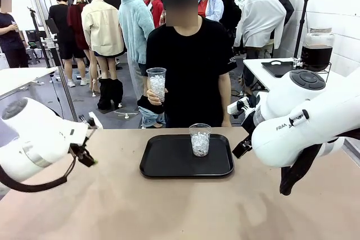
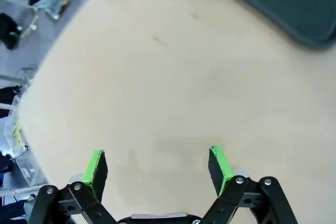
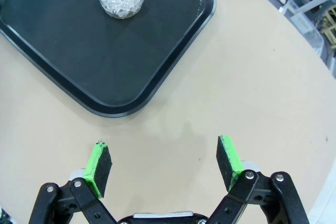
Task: Pour the drink into the iced cup.
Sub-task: Pick up the iced cup indicated by the human and present it to them.
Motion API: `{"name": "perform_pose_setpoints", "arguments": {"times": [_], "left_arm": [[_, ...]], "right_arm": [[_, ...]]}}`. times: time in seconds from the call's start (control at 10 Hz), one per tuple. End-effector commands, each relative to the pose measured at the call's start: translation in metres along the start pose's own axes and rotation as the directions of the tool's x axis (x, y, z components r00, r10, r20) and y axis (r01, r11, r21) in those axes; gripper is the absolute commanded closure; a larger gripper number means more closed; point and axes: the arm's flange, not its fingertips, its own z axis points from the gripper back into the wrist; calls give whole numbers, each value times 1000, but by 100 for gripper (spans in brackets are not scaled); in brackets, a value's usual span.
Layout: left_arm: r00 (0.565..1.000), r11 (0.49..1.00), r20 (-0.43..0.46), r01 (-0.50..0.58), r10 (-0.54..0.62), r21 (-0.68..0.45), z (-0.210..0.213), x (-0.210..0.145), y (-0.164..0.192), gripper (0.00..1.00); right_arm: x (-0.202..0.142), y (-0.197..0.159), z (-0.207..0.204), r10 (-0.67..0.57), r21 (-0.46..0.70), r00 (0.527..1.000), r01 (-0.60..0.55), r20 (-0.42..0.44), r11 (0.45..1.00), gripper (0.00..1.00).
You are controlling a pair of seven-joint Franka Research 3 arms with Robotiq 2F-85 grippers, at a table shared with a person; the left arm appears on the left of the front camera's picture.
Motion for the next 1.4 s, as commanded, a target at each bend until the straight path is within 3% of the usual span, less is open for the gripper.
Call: {"name": "perform_pose_setpoints", "arguments": {"times": [0.0,0.2,0.4,0.5,0.6,1.3], "left_arm": [[993,994,75,-98,94,53,42,-6,9,0],[998,998,22,-53,52,36,73,-12,33,0],[982,986,-88,-169,168,-3,92,-25,60,0],[987,987,-46,-157,156,-25,96,-30,59,0],[992,992,-8,-123,123,28,39,-43,65,0],[995,995,-16,-102,103,15,42,-39,65,0]], "right_arm": [[0,1,0,0,1,1000,0,0,1000,0],[0,1,0,0,1,1000,0,0,1000,0],[0,1,0,0,1,1000,0,0,1000,0],[0,1,0,0,1,1000,0,0,1000,0],[0,1,0,0,1,1000,0,0,1000,0],[0,1,0,0,1,1000,0,0,1000,0]]}}
